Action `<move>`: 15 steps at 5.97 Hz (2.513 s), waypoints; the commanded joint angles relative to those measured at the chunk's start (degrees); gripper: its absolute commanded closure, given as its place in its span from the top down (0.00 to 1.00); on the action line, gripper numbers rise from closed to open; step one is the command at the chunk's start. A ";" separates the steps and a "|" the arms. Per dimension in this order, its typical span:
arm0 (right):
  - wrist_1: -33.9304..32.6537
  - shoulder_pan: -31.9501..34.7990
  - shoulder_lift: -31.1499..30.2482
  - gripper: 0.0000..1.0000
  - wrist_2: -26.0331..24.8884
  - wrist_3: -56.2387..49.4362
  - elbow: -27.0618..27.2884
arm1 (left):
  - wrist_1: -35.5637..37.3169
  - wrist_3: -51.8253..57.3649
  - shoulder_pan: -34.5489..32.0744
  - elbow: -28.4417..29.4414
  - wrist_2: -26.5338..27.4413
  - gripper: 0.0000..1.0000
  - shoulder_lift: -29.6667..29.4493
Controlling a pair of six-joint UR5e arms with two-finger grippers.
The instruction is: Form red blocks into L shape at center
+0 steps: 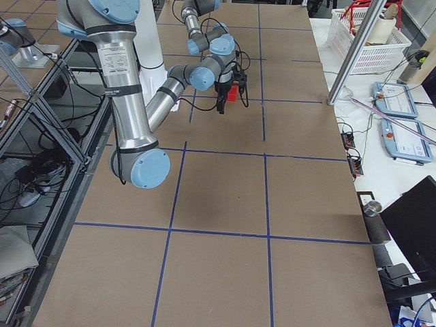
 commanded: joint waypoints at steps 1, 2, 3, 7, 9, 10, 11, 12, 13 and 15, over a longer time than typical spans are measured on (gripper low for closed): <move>-0.04 0.26 -0.04 1.00 0.47 -0.17 0.11 | 2.11 11.38 -1.24 -14.48 -2.79 1.00 6.72; -0.30 1.65 -0.21 1.00 0.74 -0.52 -0.33 | 2.03 18.40 -1.77 -23.81 -3.85 1.00 12.86; -0.39 6.37 -2.21 1.00 4.40 -1.14 -0.42 | 2.03 27.00 -2.65 -27.99 -3.87 1.00 16.06; -0.66 22.37 -13.19 1.00 12.14 -22.52 -1.38 | 1.06 68.72 -17.98 -32.95 -16.83 1.00 33.46; -1.44 33.35 -17.77 1.00 16.63 -39.38 -5.49 | 1.06 100.06 -32.21 -32.08 -30.35 1.00 41.01; -5.89 37.75 -18.75 1.00 16.74 -50.16 -6.04 | 1.15 112.39 -38.54 -29.99 -33.19 1.00 43.31; -11.67 42.40 -18.32 1.00 16.74 -59.67 -6.48 | 1.24 125.04 -44.35 -27.18 -36.00 1.00 44.90; -16.69 45.41 -18.14 1.00 16.56 -65.42 -6.40 | 1.93 140.66 -50.41 -24.02 -36.12 1.00 45.96; -18.22 47.44 -19.01 1.00 16.65 -68.61 -6.22 | 1.94 152.91 -55.34 -20.51 -36.30 1.00 47.10; -21.49 50.17 -19.10 1.00 16.74 -72.49 -6.31 | 1.77 167.64 -65.89 -14.97 -36.38 1.00 48.08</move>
